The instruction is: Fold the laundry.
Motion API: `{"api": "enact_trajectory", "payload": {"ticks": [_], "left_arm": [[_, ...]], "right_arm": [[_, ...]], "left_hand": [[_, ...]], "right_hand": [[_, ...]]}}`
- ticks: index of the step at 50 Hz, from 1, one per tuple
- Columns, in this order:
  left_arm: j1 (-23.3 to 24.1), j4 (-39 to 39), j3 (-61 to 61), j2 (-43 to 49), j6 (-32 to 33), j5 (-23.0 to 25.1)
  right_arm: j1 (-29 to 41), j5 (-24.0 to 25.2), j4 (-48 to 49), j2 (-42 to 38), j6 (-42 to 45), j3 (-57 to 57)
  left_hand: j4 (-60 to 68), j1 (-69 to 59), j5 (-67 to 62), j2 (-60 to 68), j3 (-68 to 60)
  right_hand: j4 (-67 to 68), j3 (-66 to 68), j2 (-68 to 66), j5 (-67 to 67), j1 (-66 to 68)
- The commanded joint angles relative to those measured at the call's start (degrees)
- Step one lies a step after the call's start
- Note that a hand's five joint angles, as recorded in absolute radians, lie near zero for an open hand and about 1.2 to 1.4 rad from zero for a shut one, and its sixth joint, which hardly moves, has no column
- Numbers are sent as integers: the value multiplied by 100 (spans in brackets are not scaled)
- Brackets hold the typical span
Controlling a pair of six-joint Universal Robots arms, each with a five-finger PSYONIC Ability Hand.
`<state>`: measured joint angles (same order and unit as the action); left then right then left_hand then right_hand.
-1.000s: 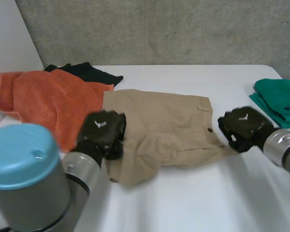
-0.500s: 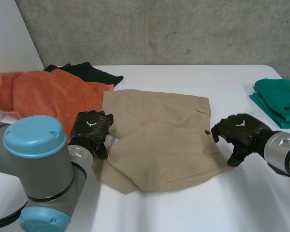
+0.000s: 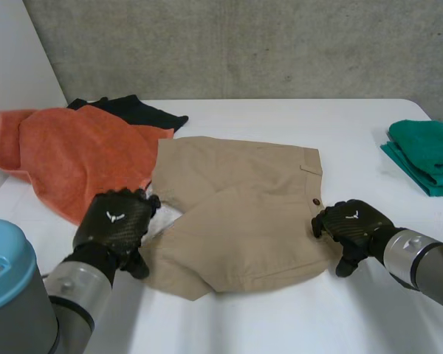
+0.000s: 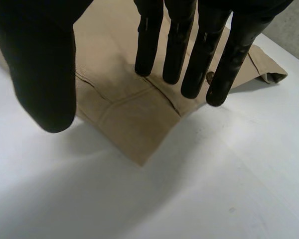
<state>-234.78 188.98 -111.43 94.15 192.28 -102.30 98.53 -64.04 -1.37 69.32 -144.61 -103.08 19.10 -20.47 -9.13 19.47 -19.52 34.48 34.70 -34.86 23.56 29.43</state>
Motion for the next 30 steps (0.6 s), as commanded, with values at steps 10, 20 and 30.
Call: {"api": "enact_trajectory", "payload": {"ticks": [10, 20, 30], "left_arm": [[11, -55, -221, 139, -384, 192], [-68, -37, -63, 744, -551, 456], [-50, 7, 166, 1378, -543, 430]], "right_arm": [[105, -47, 374, -454, -6, 270], [87, -135, 374, -437, -172, 323], [105, -196, 374, -393, -480, 402]], "left_hand": [[1416, -1278, -1412, 1378, -1373], [945, -808, -942, 908, -903], [121, 16, -118, 84, -78]], "right_hand": [[4552, 4530, -4514, 4644, 5057], [4552, 4530, -4514, 4644, 5057], [4552, 4530, -4514, 4644, 5057]]}}
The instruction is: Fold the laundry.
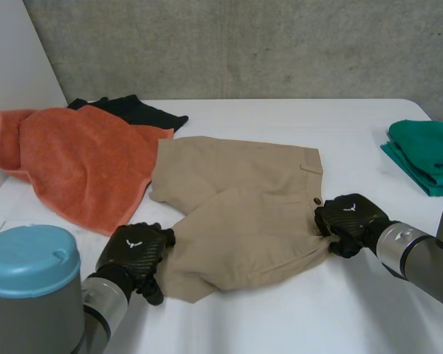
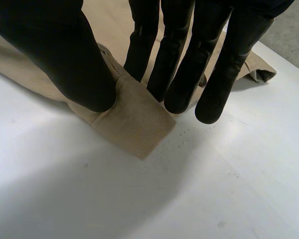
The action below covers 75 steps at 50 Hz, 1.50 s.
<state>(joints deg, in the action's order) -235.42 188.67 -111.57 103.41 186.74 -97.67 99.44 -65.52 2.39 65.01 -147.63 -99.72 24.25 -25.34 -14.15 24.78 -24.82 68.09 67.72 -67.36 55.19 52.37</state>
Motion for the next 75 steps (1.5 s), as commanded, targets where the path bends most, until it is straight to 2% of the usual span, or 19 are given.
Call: {"api": "enact_trajectory", "payload": {"ticks": [1, 8, 16, 24, 29, 35, 38, 44, 48, 53, 59, 65, 66, 68, 75], "left_arm": [[13, 55, 223, 521, 11, -41], [4, 222, 372, 759, 11, -42], [31, 670, 425, 891, 81, -42], [22, 917, 443, 979, 81, -33], [31, 855, 460, 437, 81, -7], [22, 627, 618, -531, 90, 11], [4, 276, 873, -1103, 81, 55], [-4, -470, 1645, -1657, 90, 493], [-109, -691, 2015, -1693, 90, 749], [-303, -727, 2130, -1509, 99, 934], [-365, -736, 2262, -508, 116, 960], [-400, -771, 2447, 451, 336, 969], [-400, -771, 2455, 539, 354, 969], [-417, -762, 2482, 767, 389, 961], [-391, -902, 2491, 848, 380, 890]], "right_arm": [[14, -49, -2, 38, -195, 76], [32, -49, -2, 47, -336, 137], [58, -58, -2, 47, -336, 128], [32, -67, -11, 47, -319, 137], [23, -93, -124, 169, -222, 242], [-21, -207, -1073, 1109, 322, 673], [-30, -216, -1477, 1652, 603, 1049], [-21, -242, -1803, 2410, 718, 1789], [-30, -234, -1953, 2718, 718, 2114], [-21, -242, -2076, 2666, 718, 2124], [40, -260, -2322, 1683, 736, 2115], [41, -277, -2445, 936, 762, 2132], [40, -277, -2445, 865, 754, 2141], [40, -277, -2436, 724, 736, 2124], [40, -418, -2410, 442, 710, 1983]], "left_hand": [[-395, 503, 384, -448, 451], [-244, 352, 233, -297, 300], [1286, -1177, -1296, 1233, -1229], [5571, -5462, -5582, 5518, -5515], [5575, -5466, -5585, 5522, -5518], [5575, -5466, -5585, 5522, -5518], [5575, -5466, -5585, 5522, -5518], [5575, -5466, -5585, 5522, -5518], [5575, -5466, -5585, 5522, -5518], [5158, -5049, -5169, 5105, -5102], [4972, -4863, -4982, 4918, -4915], [4199, -4090, -4209, 4146, -4142], [4031, -3923, -4042, 3978, -3975], [2891, -2782, -2902, 2838, -2835], [1140, -1031, -1151, 1087, -1084]], "right_hand": [[1191, 1228, -1264, 1481, 2763], [1191, 1228, -1264, 1481, 2763], [1191, 1228, -1264, 1481, 2763], [1191, 1228, -1264, 1481, 2763], [1191, 1228, -1264, 1481, 2763], [1191, 1228, -1264, 1481, 2763], [1191, 1228, -1264, 1481, 2763], [1191, 1228, -1264, 1481, 2763], [1191, 1228, -1264, 1481, 2763], [1191, 1228, -1264, 1481, 2763], [1191, 1228, -1264, 1481, 2763], [1191, 1228, -1264, 1481, 2763], [1191, 1228, -1264, 1481, 2763], [1191, 1228, -1264, 1481, 2763], [1191, 1228, -1264, 1481, 2763]]}}
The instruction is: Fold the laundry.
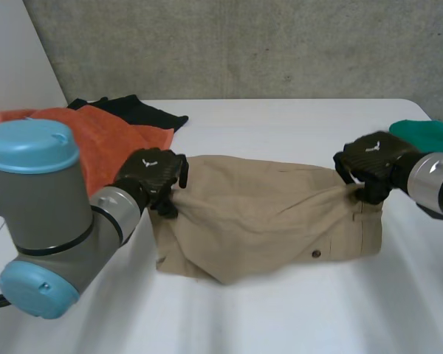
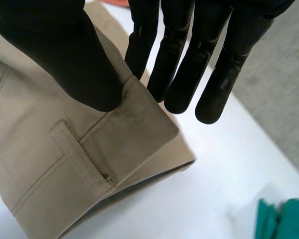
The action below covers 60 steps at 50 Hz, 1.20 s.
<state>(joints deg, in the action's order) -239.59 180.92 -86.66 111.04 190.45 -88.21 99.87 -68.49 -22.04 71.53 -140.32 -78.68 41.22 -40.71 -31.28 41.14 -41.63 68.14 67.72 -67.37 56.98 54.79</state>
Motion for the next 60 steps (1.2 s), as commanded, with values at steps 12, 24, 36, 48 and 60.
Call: {"api": "enact_trajectory", "payload": {"ticks": [12, 24, 36, 48, 60], "left_arm": [[158, -479, -334, -329, -52, -100], [422, -58, -238, 233, -35, -443], [264, 1129, 2239, 1191, 360, -443], [290, 3687, 3340, 595, 809, -601], [273, 3309, 1513, -39, 783, -531]], "right_arm": [[6, -103, 51, -157, -22, -323], [23, -129, 235, -262, 4, -394], [471, -920, 1904, -746, -838, 941], [515, -1342, 4929, 168, -2175, 1540], [533, -904, 3797, 292, -2158, 848]], "left_hand": [[-1351, 1299, 1356, -1342, 1392], [3707, -3758, -3701, 3715, -3666], [3878, -3929, -3872, 3886, -3837], [3813, -3864, -3807, 3821, -3772], [3545, -3596, -3539, 3553, -3503]], "right_hand": [[1186, 1228, -1263, 1302, 2521], [1186, 1228, -1263, 1302, 2521], [1186, 1228, -1263, 1302, 2521], [1186, 1228, -1263, 1302, 2521], [1186, 1228, -1263, 1302, 2521]]}}
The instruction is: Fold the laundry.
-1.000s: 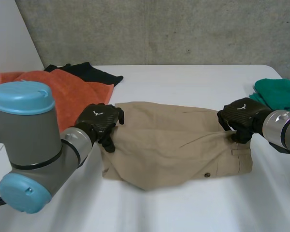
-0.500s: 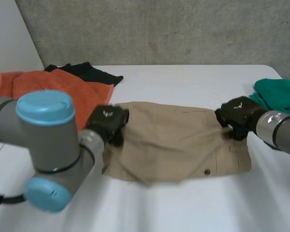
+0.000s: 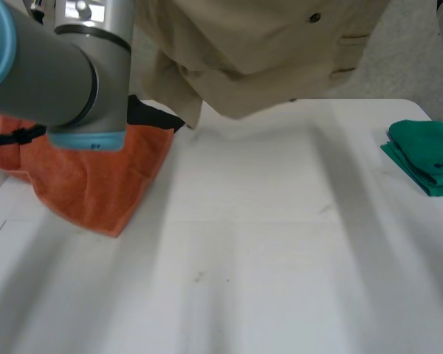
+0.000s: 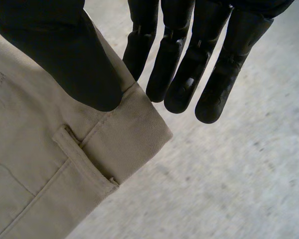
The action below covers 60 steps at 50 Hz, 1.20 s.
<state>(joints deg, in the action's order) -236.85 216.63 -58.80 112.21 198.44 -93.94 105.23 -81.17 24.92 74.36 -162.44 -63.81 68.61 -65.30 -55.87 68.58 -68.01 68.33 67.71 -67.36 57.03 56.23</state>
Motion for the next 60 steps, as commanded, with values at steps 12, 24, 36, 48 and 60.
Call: {"api": "enact_trajectory", "payload": {"ticks": [12, 24, 36, 48, 60], "left_arm": [[7, -1007, -3251, 354, 20, 315], [77, -2817, -4095, -269, 37, 297], [701, -4988, -4737, -1271, 99, 341], [1027, -4939, -3966, -1054, 257, 332], [456, -2901, -1673, 993, 1117, -89]], "right_arm": [[7, 680, -1517, -509, 1142, -2696], [-90, 830, -3359, -326, 2540, -3278], [-748, 944, -5698, 991, 4464, -3866], [-1171, 1471, -5851, 1160, 4959, -3850], [-566, 902, -3733, -685, 2937, -1952]], "left_hand": [[199, -531, -473, 202, -260], [216, -547, -490, 219, -276], [267, -598, -541, 270, -327], [115, -446, -389, 118, -175], [115, -446, -389, 118, -175]], "right_hand": [[1167, 1229, -1264, 1297, 2377], [1167, 1229, -1264, 1297, 2377], [1167, 1229, -1264, 1297, 2377], [1167, 1229, -1264, 1297, 2377], [1167, 1229, -1264, 1297, 2377]]}}
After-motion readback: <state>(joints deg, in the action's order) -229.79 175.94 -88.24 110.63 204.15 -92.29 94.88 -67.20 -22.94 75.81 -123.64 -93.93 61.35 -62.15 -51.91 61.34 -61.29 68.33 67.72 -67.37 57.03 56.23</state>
